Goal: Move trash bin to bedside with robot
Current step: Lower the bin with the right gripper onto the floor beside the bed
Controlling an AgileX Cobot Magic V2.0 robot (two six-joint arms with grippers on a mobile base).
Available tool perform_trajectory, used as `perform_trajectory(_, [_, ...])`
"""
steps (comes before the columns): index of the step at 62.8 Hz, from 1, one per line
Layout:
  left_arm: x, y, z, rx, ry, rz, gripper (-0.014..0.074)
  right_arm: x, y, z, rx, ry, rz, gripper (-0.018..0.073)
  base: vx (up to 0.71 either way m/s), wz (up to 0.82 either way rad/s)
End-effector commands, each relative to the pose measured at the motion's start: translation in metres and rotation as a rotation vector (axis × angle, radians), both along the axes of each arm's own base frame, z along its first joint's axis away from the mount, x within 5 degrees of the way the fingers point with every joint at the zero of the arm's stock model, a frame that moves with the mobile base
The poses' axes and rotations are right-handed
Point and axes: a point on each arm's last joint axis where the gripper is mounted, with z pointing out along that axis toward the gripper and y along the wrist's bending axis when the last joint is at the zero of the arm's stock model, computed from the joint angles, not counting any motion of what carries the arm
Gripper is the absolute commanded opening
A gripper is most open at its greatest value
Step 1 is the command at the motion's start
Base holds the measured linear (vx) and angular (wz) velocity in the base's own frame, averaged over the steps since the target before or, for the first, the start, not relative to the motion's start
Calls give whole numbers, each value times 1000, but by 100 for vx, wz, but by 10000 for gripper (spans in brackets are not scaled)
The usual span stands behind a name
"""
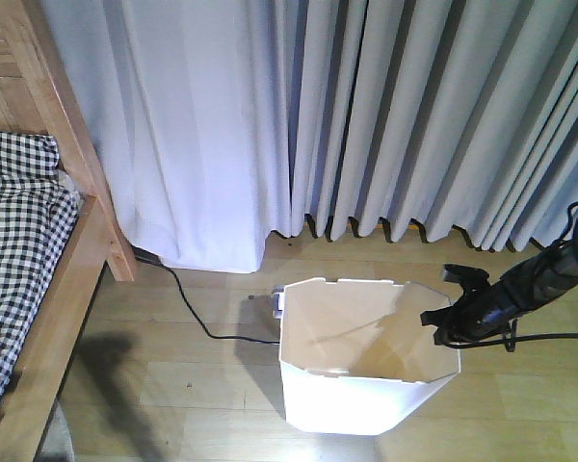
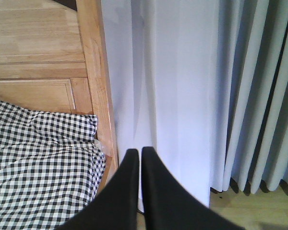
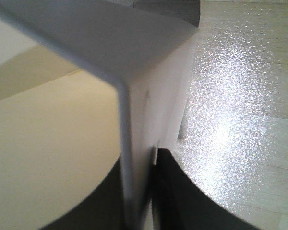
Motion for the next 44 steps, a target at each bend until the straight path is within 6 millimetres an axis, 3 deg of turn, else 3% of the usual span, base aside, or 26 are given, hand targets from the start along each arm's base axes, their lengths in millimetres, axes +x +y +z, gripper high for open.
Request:
perform_trajectory(1, [0, 0, 1, 0, -66, 0, -6, 29, 9, 29, 121, -25, 1, 25, 0, 0])
perform_trajectory(14, [0, 0, 1, 0, -66, 0, -6, 44, 19, 8, 81, -14, 13, 55, 0, 0])
perform_trajectory(26, [0, 0, 1, 0, -66, 0, -6, 55, 15, -9, 48, 13, -40, 95, 0, 0])
perform_trajectory(44, [0, 0, 1, 0, -66, 0, -6, 67, 19, -21, 13, 2, 20, 169, 0, 0])
